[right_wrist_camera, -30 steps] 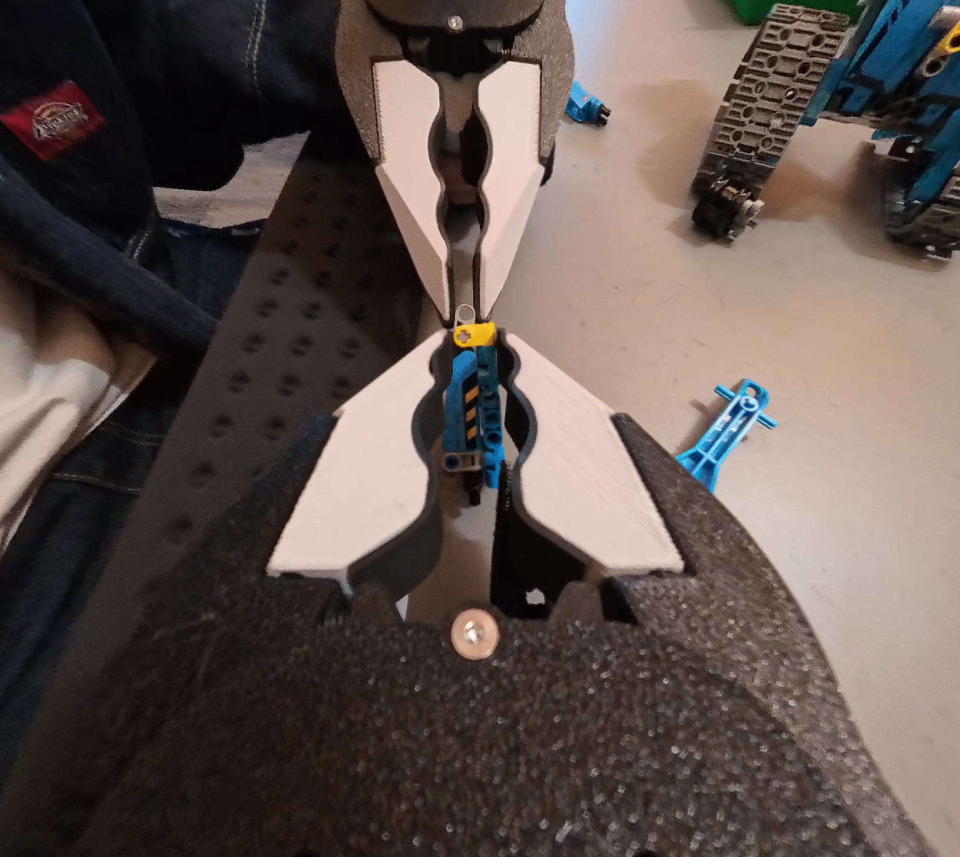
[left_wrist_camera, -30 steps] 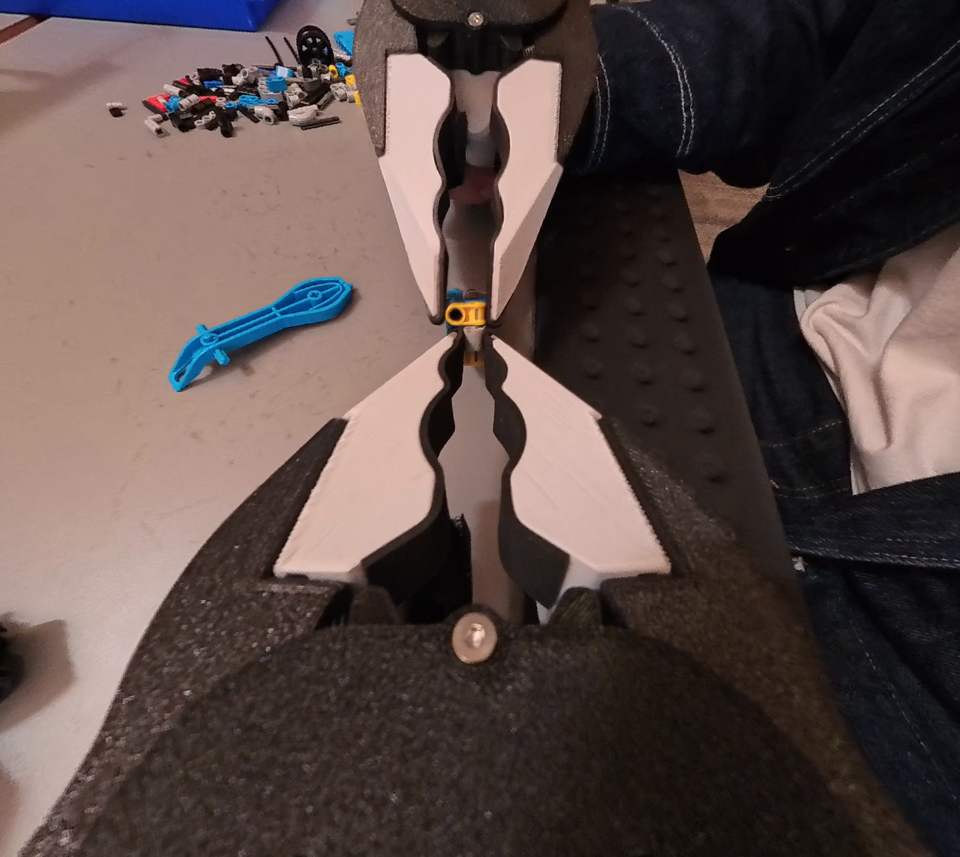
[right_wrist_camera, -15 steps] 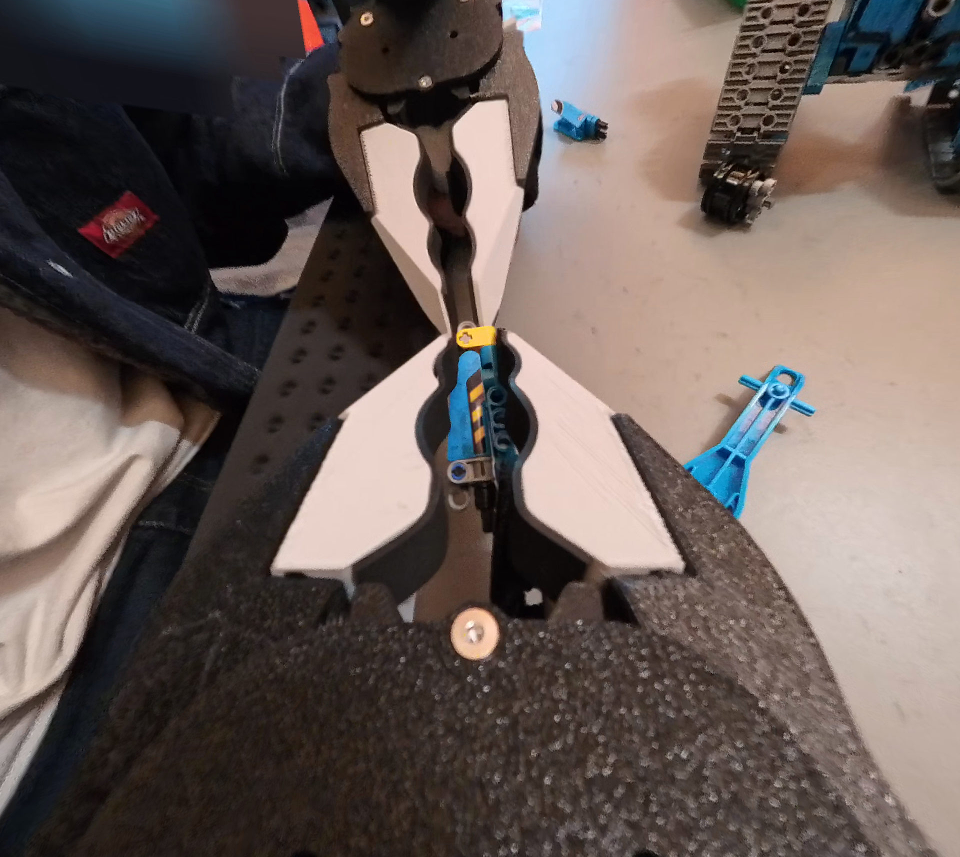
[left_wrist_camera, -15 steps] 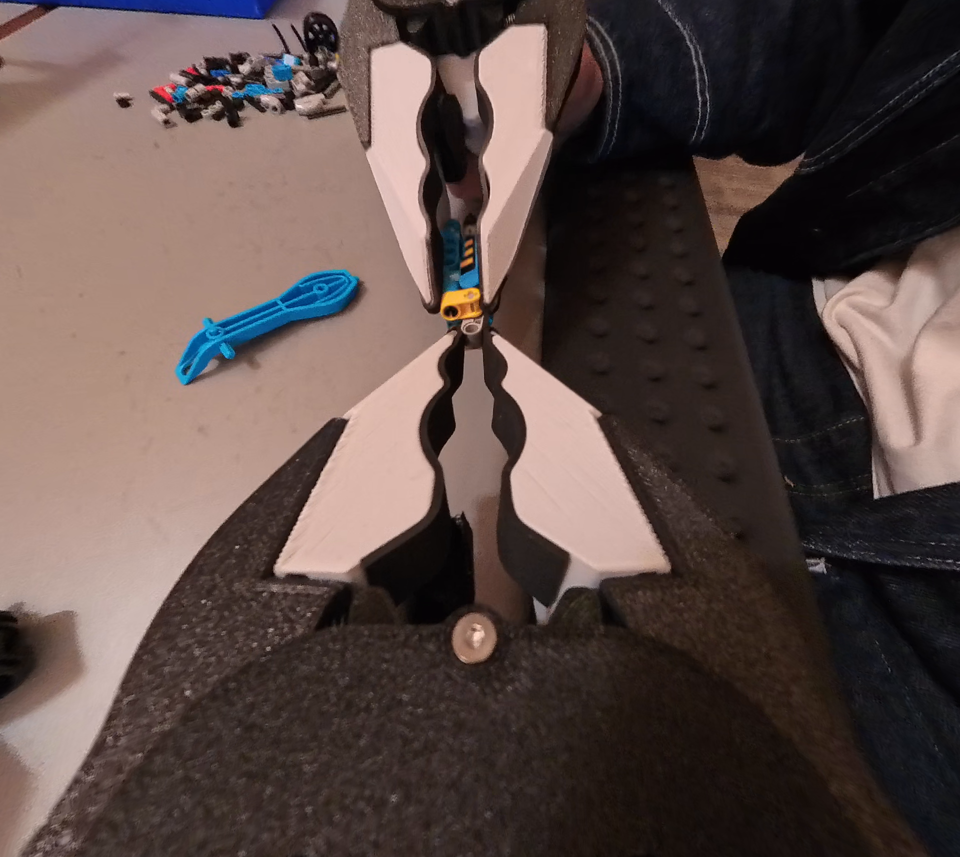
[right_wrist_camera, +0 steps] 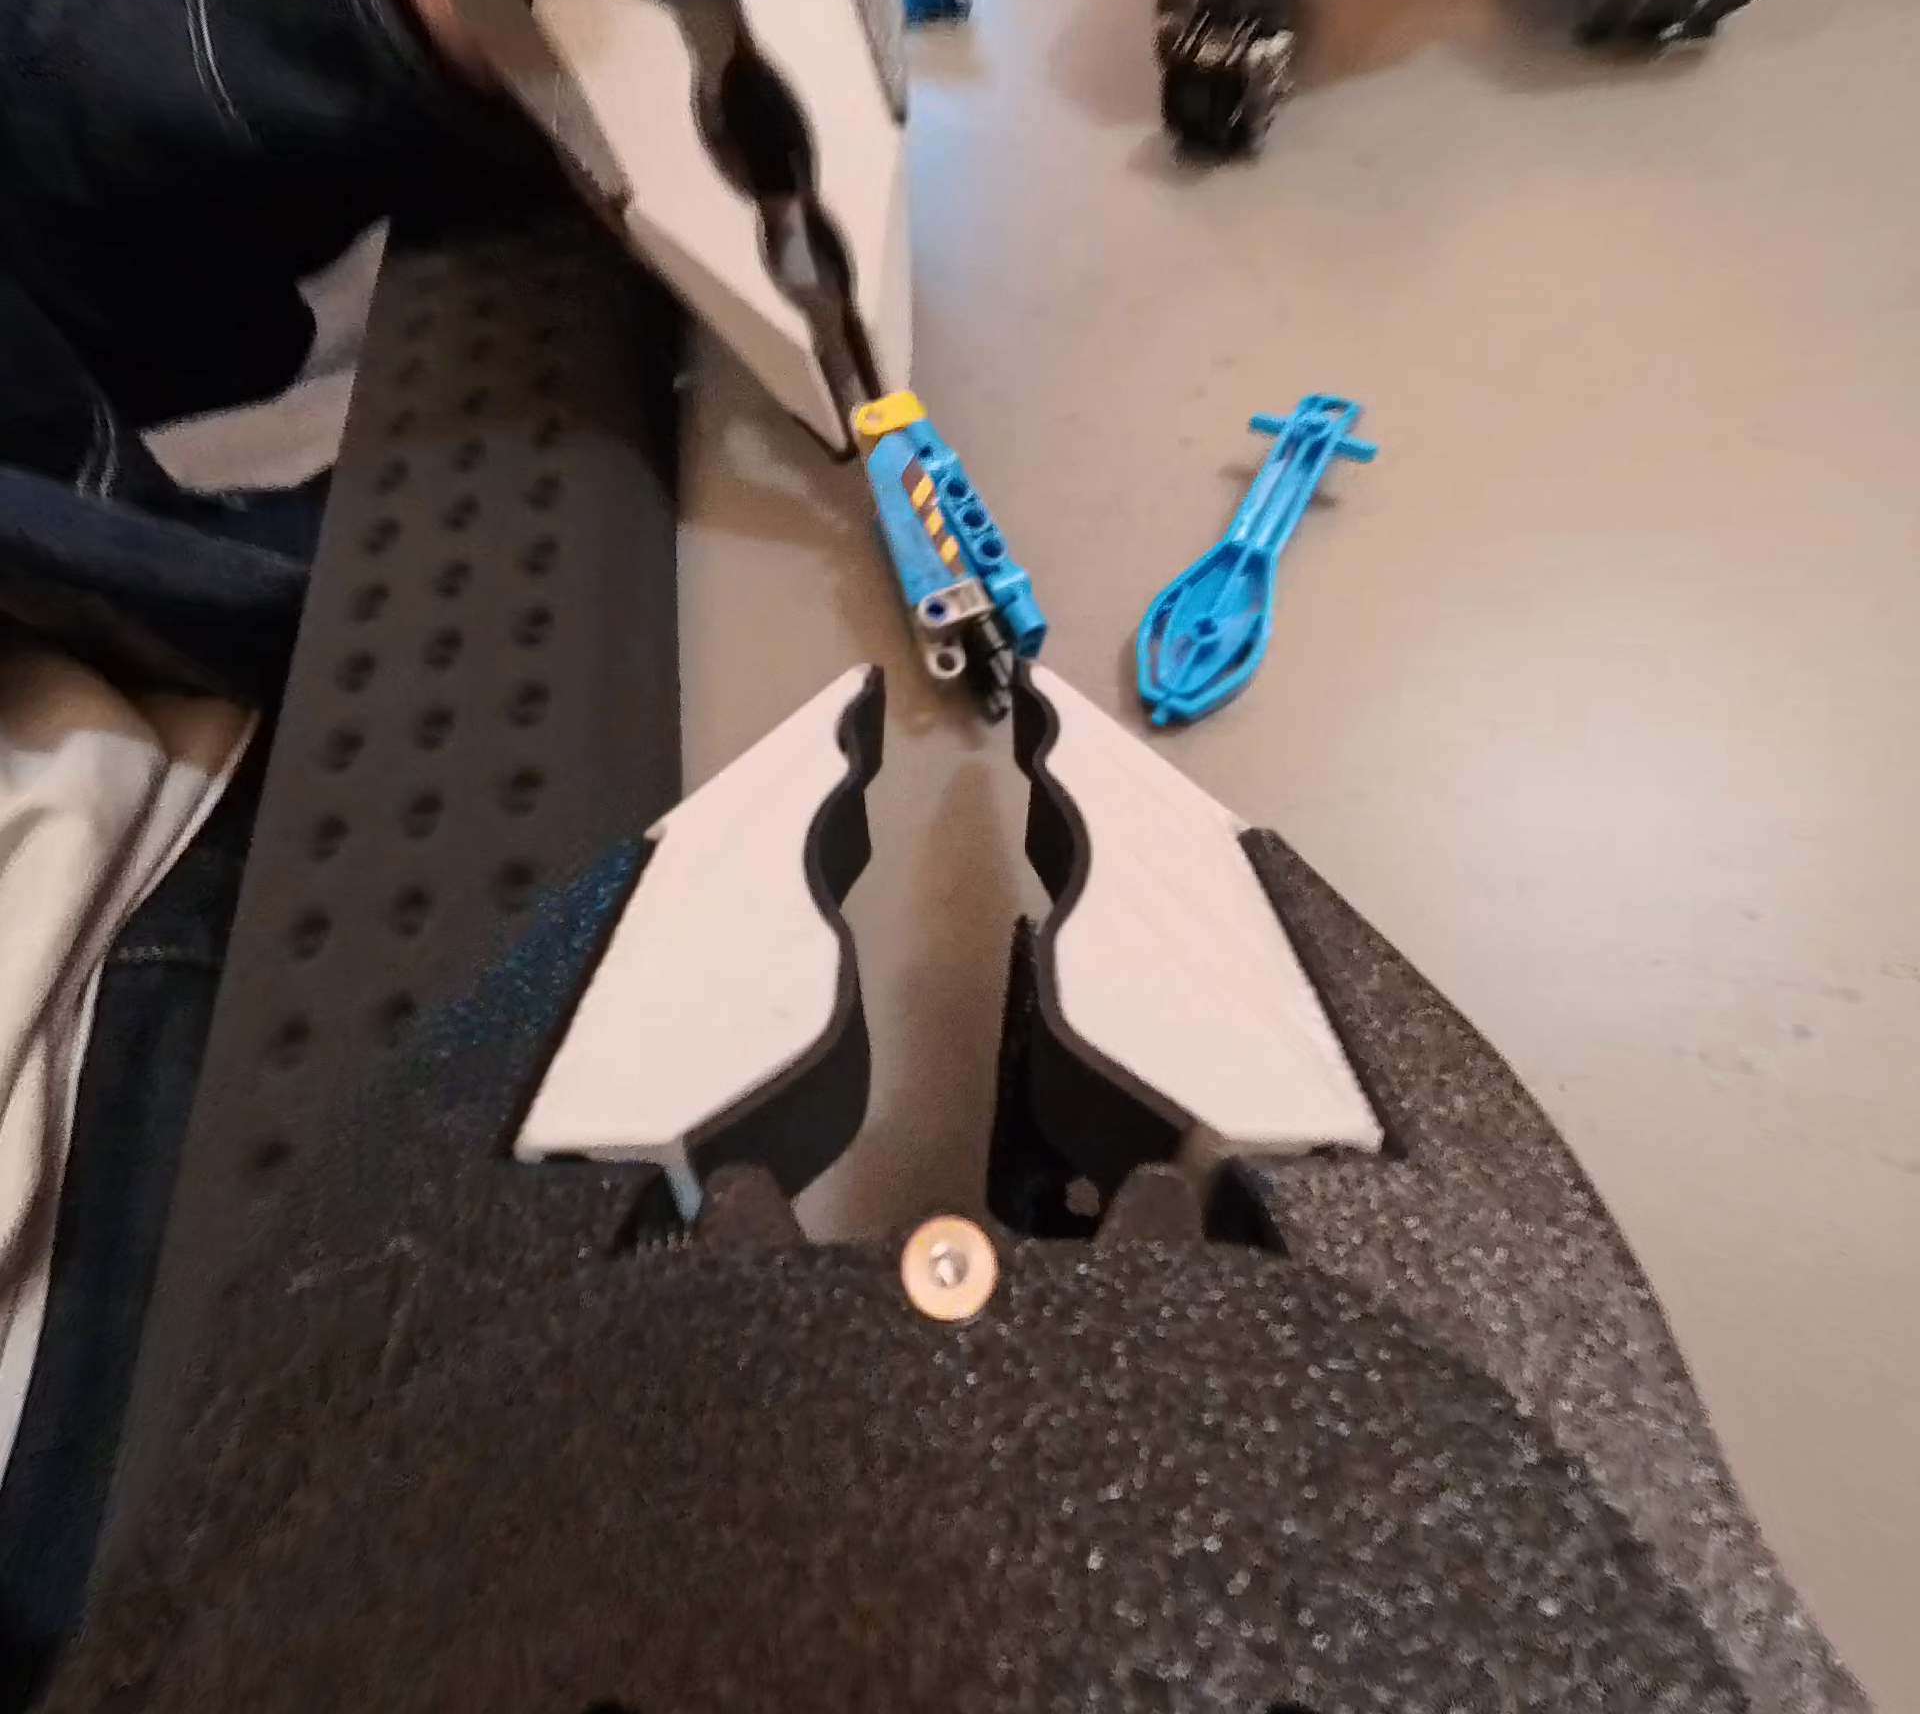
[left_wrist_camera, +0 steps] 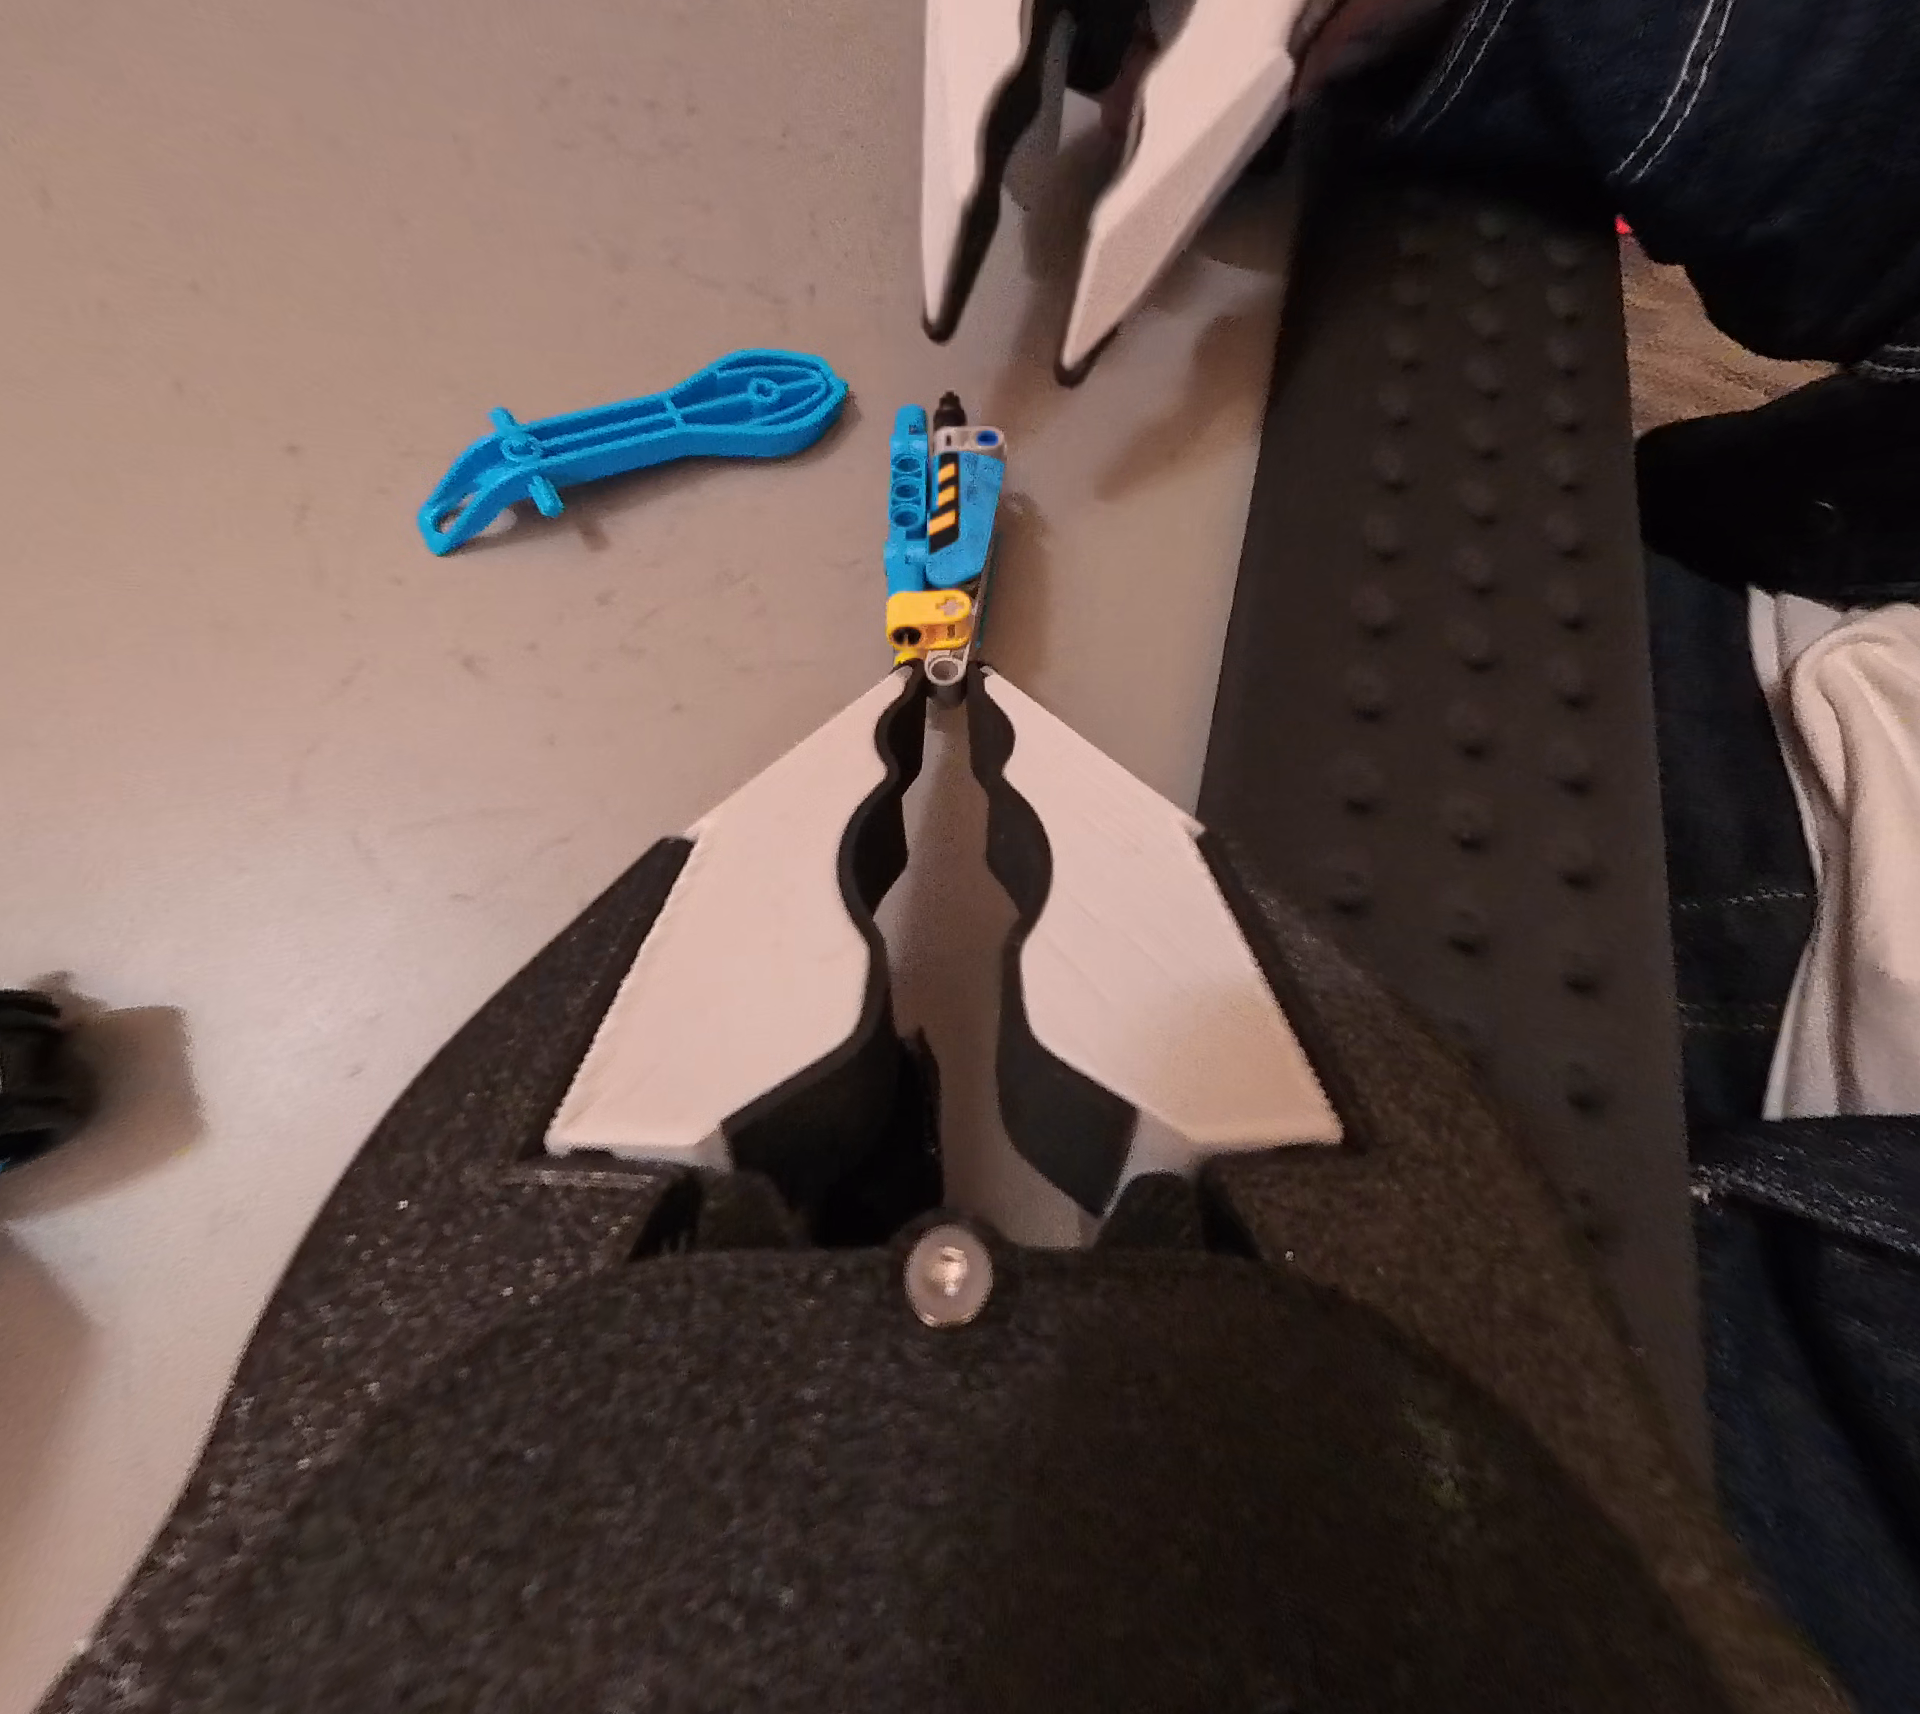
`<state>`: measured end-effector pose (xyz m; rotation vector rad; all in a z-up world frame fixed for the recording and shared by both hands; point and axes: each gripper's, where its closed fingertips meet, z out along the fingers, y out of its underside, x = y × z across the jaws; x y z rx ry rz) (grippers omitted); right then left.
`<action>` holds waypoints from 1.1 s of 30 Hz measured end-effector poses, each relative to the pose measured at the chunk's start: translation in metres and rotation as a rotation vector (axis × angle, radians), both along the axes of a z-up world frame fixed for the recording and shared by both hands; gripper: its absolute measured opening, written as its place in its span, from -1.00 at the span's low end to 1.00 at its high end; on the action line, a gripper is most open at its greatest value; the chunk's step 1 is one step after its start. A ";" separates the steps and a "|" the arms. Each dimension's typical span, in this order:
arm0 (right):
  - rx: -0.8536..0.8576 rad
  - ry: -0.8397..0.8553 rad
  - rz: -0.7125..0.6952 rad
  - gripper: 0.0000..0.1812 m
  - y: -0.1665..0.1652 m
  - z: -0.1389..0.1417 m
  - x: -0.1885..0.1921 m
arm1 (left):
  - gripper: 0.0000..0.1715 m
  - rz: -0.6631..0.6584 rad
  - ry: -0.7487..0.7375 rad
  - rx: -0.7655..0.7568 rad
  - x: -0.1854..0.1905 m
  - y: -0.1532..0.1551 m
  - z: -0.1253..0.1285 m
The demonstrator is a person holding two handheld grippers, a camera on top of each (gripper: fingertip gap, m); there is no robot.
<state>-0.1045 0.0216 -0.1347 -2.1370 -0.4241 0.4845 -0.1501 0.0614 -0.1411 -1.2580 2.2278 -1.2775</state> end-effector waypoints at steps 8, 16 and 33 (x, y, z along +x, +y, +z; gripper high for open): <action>0.001 -0.148 -0.005 -0.84 0.001 -0.009 0.001 | -0.89 -0.026 0.008 0.126 -0.003 -0.003 -0.013; 0.046 -0.171 -0.021 -0.87 0.002 0.000 0.002 | -0.58 0.007 0.010 0.096 -0.001 0.002 -0.010; 0.057 -0.264 -0.040 -0.87 0.009 -0.004 0.004 | -0.64 0.014 -0.112 0.180 0.023 -0.010 -0.002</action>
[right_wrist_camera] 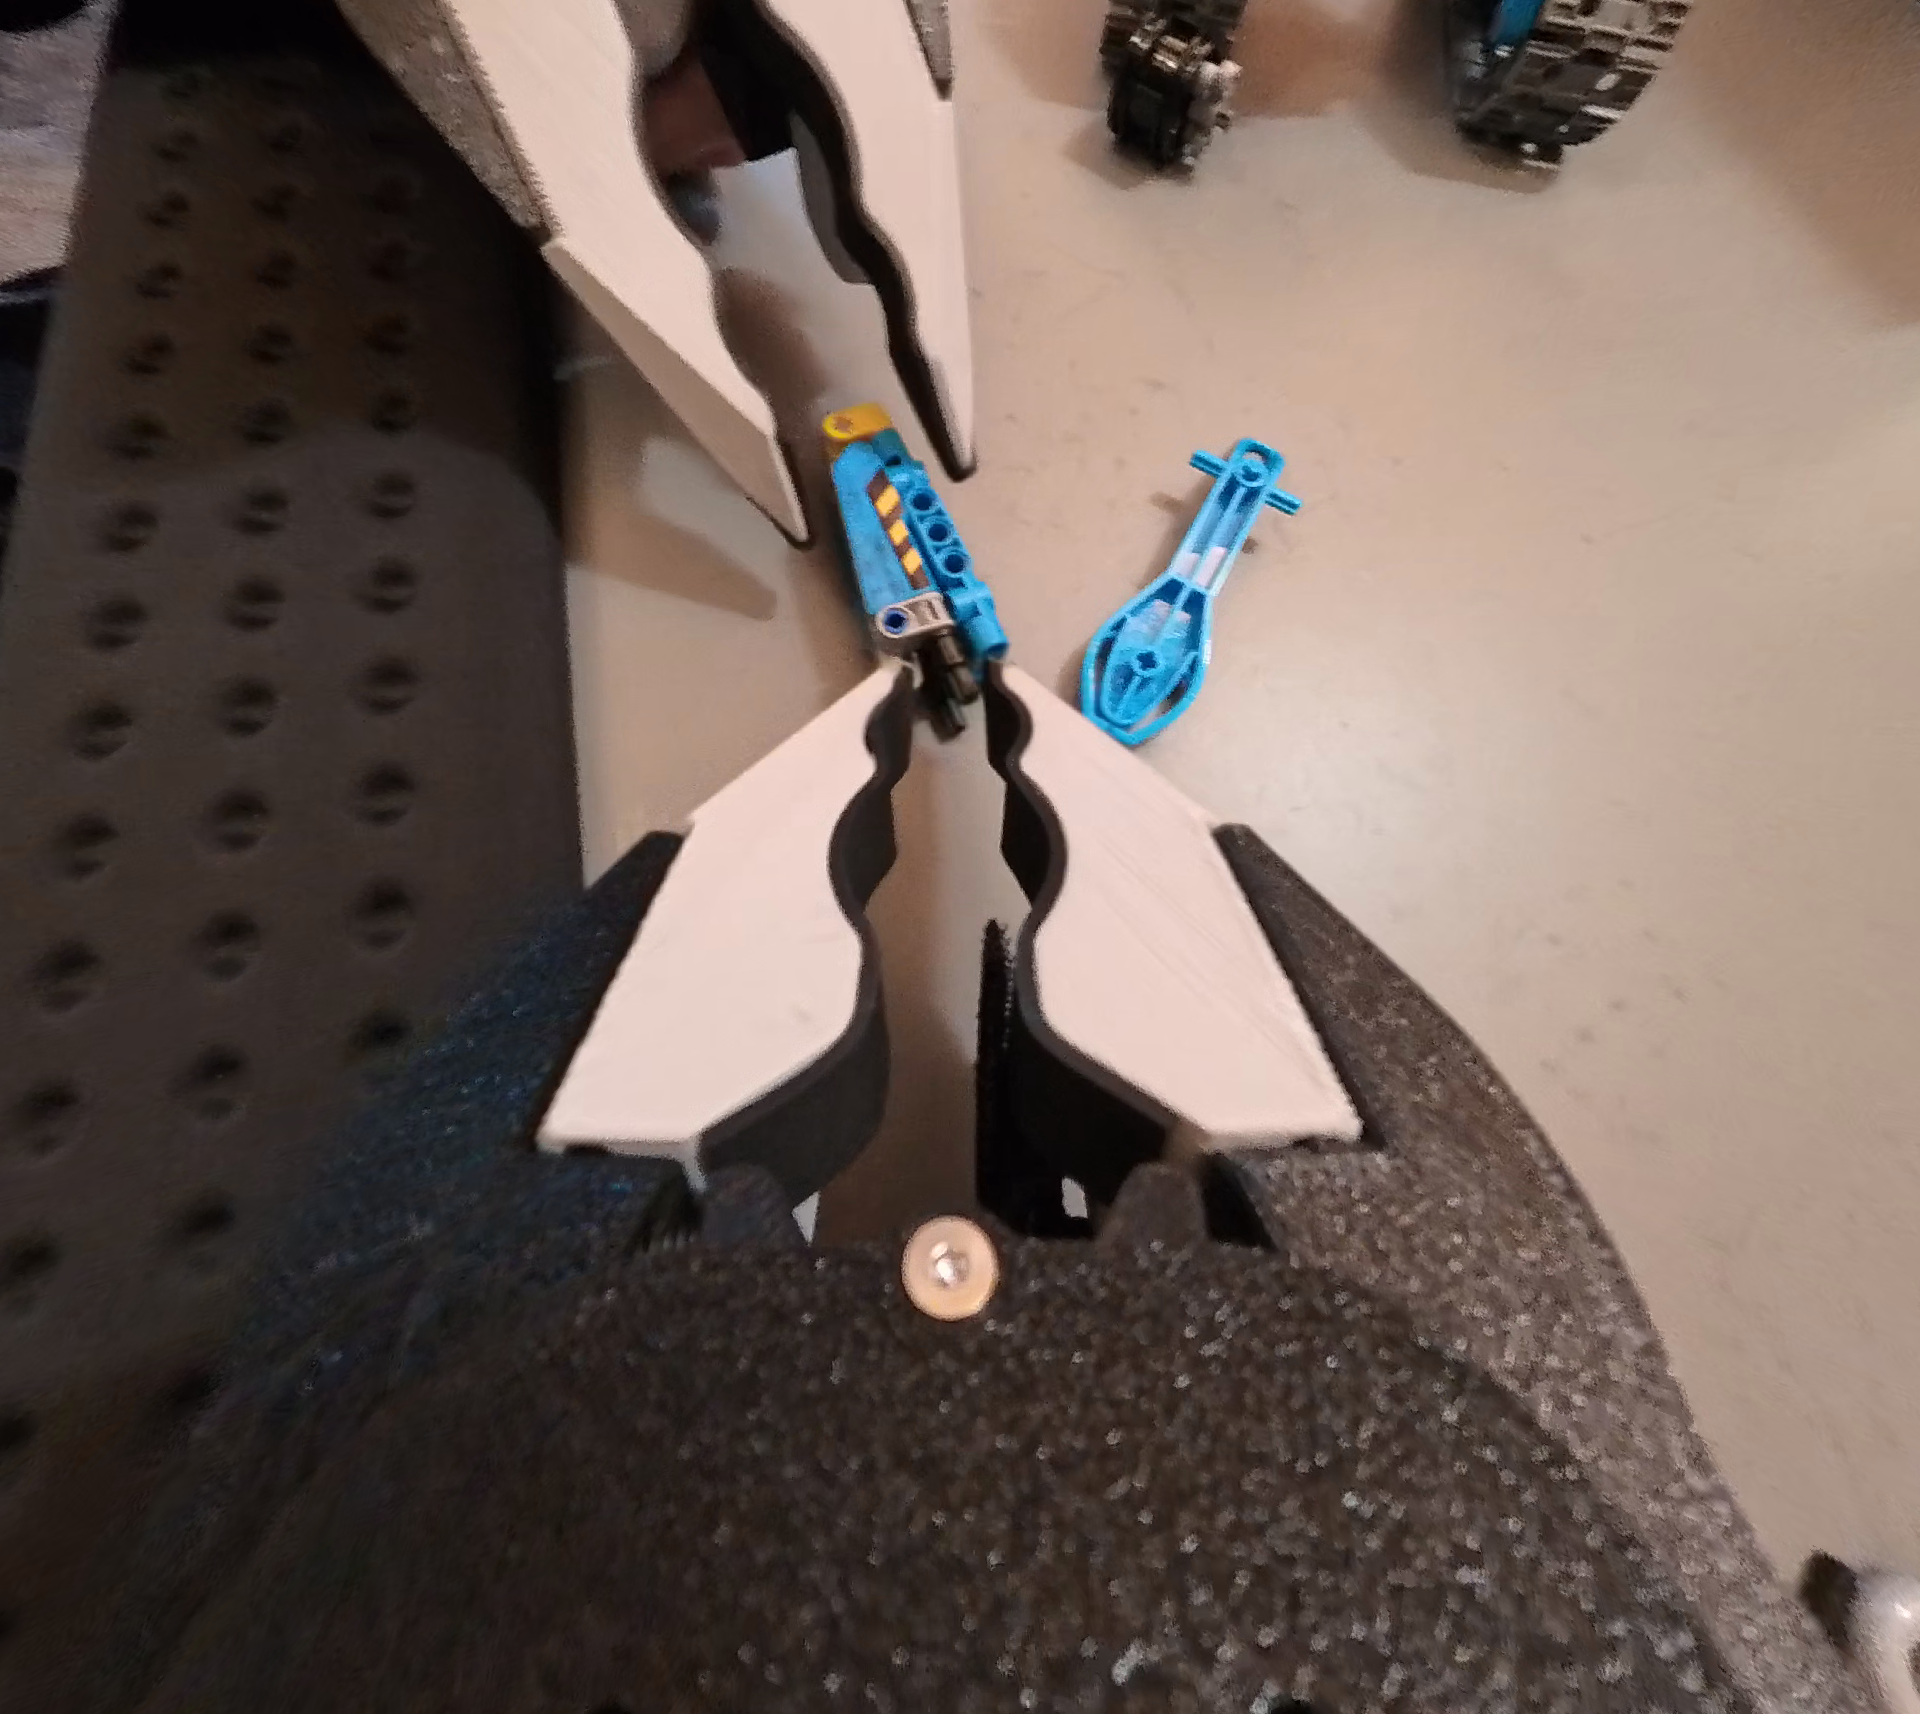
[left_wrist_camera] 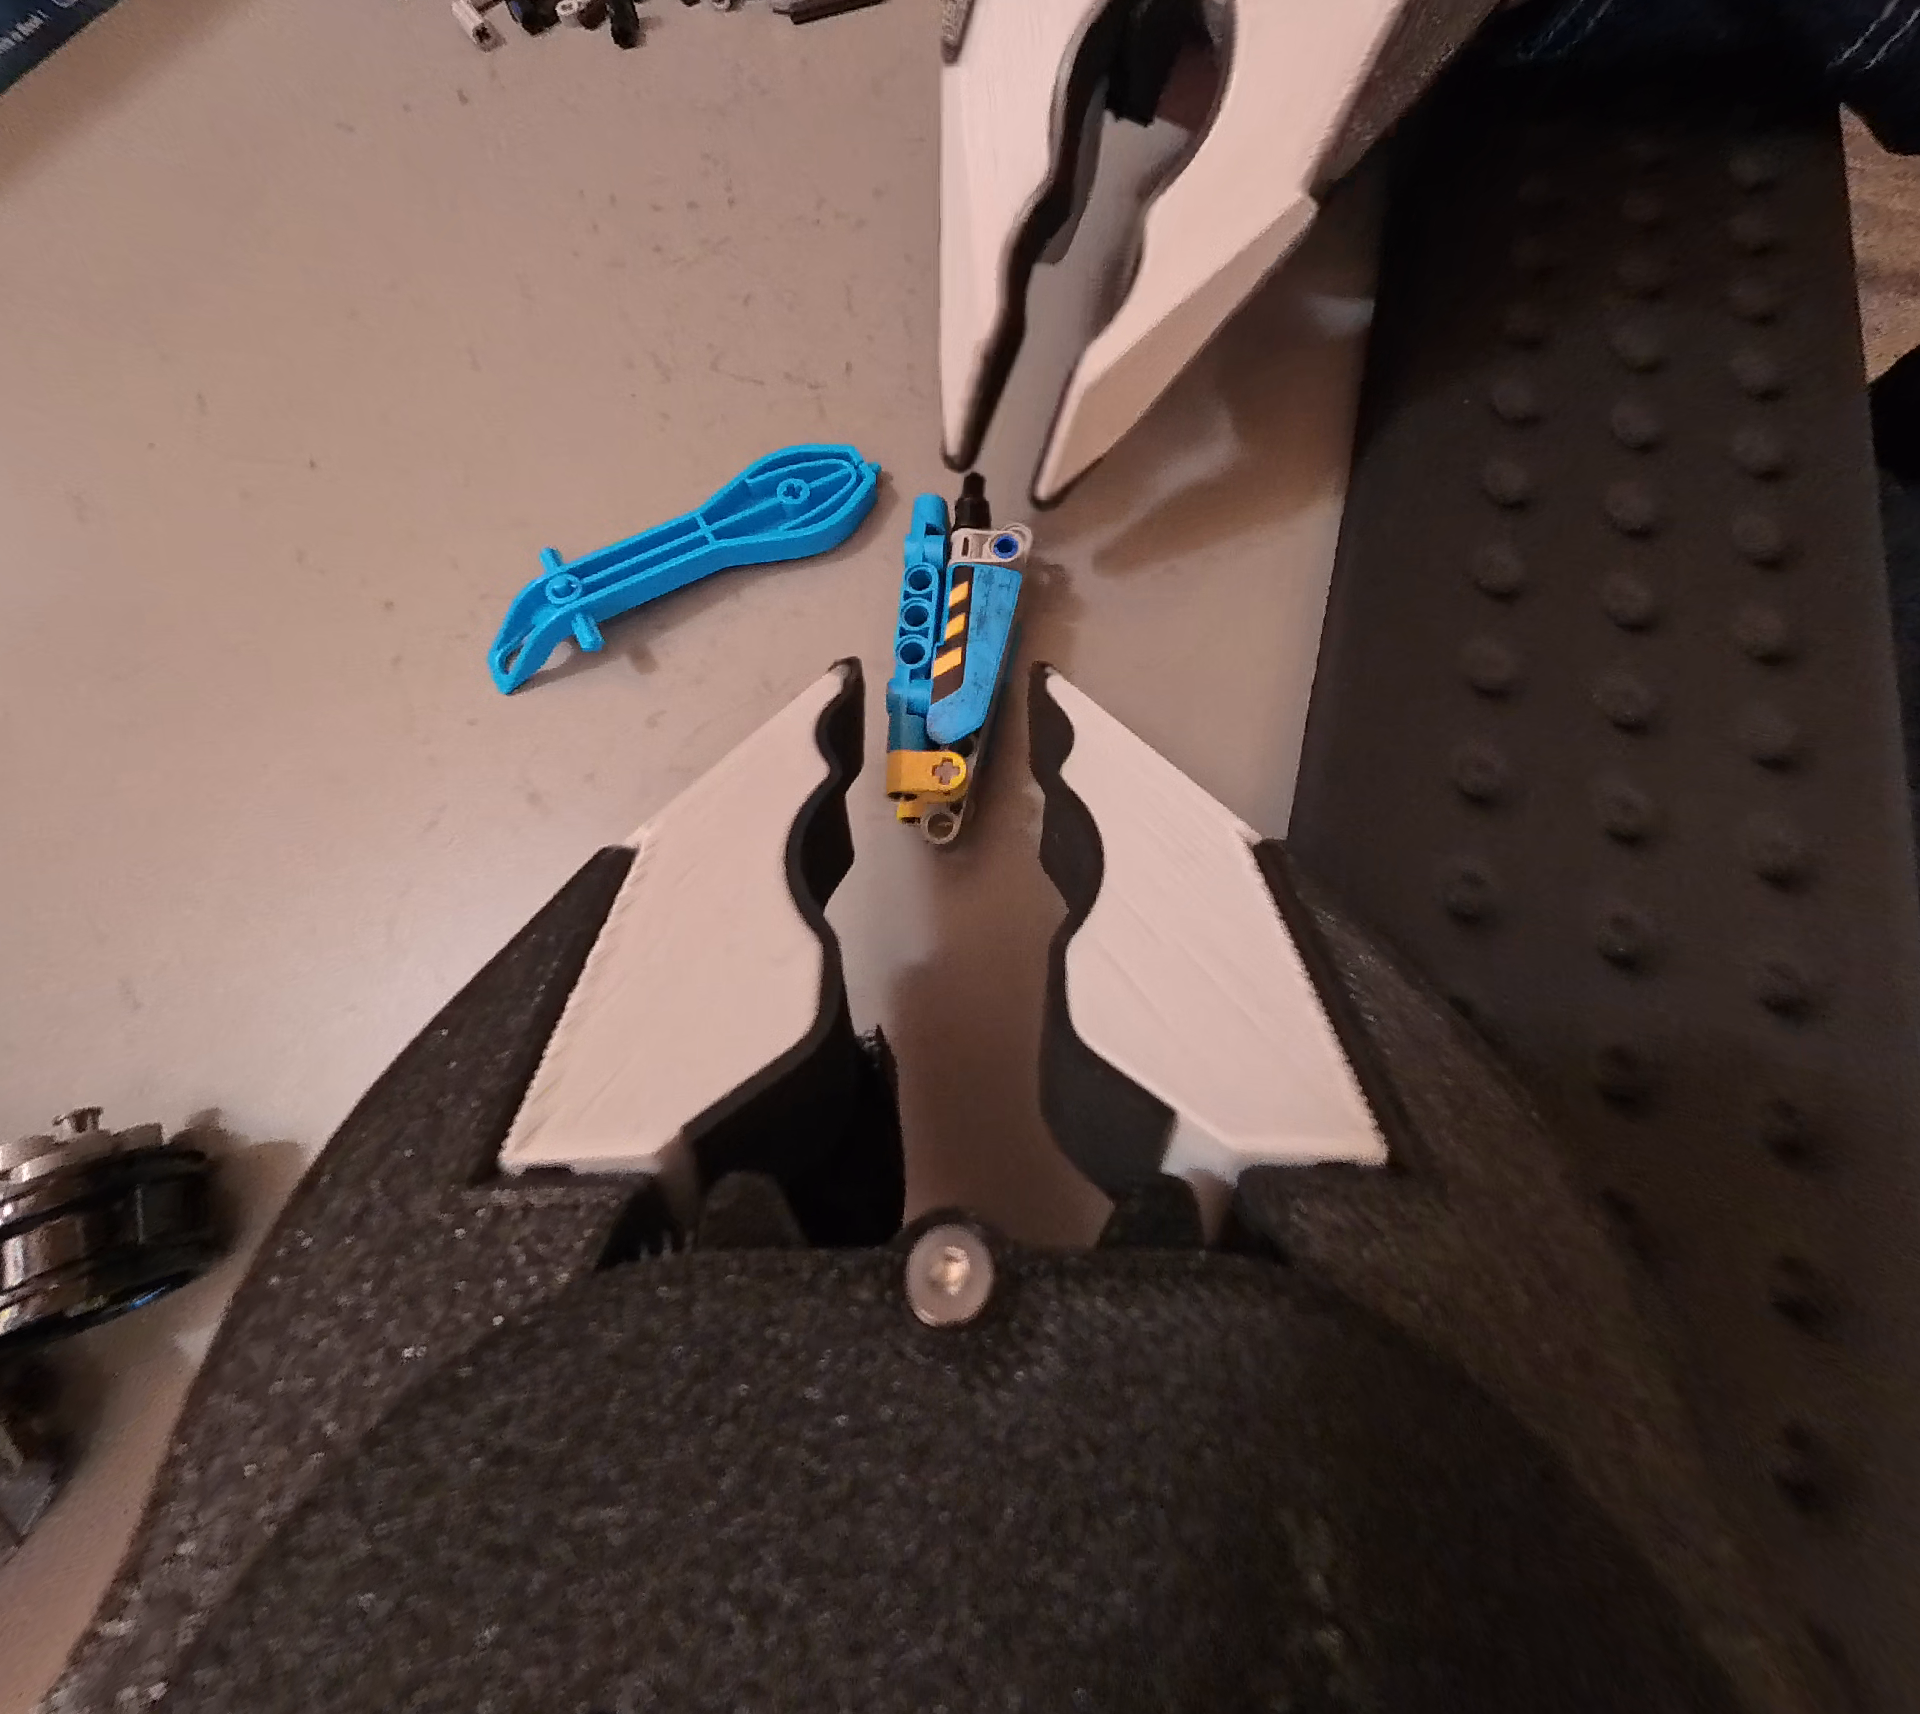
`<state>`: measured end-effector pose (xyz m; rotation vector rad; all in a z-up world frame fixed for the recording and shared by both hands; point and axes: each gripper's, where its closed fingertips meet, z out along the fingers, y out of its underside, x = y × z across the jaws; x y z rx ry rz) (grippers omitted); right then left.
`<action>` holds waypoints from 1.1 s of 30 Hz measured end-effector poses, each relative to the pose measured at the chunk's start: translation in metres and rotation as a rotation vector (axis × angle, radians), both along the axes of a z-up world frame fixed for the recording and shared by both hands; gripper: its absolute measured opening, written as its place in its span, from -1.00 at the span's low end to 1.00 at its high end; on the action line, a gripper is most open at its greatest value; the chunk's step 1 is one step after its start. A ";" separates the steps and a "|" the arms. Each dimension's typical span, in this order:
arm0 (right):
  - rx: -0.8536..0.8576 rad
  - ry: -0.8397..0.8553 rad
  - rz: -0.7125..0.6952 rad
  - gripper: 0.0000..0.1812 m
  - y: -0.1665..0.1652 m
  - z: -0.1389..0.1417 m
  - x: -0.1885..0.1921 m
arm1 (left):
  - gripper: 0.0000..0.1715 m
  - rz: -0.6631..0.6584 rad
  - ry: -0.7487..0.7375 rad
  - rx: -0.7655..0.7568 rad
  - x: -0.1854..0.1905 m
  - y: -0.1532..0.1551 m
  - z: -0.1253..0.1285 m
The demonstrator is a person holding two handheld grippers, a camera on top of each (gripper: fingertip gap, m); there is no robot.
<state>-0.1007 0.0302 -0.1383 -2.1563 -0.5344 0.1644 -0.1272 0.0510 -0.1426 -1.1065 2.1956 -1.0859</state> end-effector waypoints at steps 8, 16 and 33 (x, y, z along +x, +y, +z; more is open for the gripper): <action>-0.045 0.070 0.012 -0.89 0.000 -0.007 -0.001 | -0.77 -0.020 0.004 0.039 0.001 -0.005 -0.004; -0.049 0.071 0.059 -0.94 -0.004 -0.007 -0.008 | -0.75 -0.047 0.015 0.035 -0.001 -0.008 -0.005; 0.009 0.127 0.129 -0.98 -0.004 0.012 -0.026 | -0.73 -0.116 0.099 0.023 -0.012 -0.015 -0.015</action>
